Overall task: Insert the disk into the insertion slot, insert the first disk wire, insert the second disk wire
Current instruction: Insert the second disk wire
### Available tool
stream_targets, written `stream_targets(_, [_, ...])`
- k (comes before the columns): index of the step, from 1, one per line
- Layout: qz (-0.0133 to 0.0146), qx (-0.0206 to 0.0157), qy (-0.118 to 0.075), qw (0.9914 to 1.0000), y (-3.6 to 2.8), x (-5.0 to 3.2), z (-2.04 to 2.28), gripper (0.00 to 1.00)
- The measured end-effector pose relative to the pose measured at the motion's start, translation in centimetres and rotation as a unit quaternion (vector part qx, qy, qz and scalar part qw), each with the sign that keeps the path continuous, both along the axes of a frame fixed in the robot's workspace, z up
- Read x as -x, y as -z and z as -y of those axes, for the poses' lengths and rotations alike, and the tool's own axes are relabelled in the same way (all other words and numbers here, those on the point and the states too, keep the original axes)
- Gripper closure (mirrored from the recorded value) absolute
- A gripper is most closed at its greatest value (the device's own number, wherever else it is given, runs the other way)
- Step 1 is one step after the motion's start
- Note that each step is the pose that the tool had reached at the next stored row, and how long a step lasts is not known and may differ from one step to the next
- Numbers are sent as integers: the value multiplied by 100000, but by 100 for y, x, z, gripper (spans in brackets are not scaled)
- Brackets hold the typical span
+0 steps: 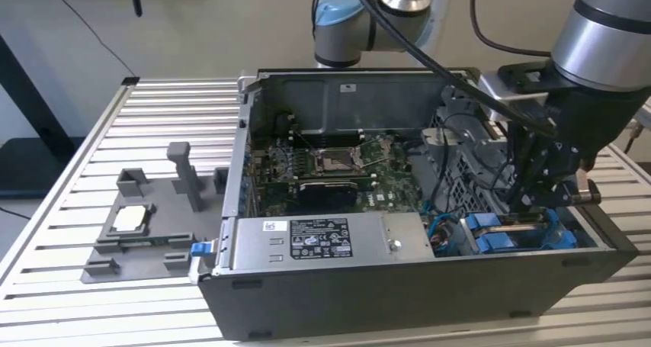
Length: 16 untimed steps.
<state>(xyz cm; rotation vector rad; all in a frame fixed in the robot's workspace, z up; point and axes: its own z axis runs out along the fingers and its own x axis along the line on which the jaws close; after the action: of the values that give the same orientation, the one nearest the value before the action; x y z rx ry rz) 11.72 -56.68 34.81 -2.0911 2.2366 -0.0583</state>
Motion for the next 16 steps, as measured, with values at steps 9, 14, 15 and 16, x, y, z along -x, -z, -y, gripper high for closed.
stream_targets(9, [113, -35, -800, 99997, 25, -14, 0, 84])
stream_targets(14, [113, -26, -1635, 99987, 36, -34, 0, 84])
stream_targets(15, [114, -32, -1782, 99984, 40, -34, 0, 84])
stream_targets(16, [114, -38, -1927, 99981, 44, -35, -1, 84])
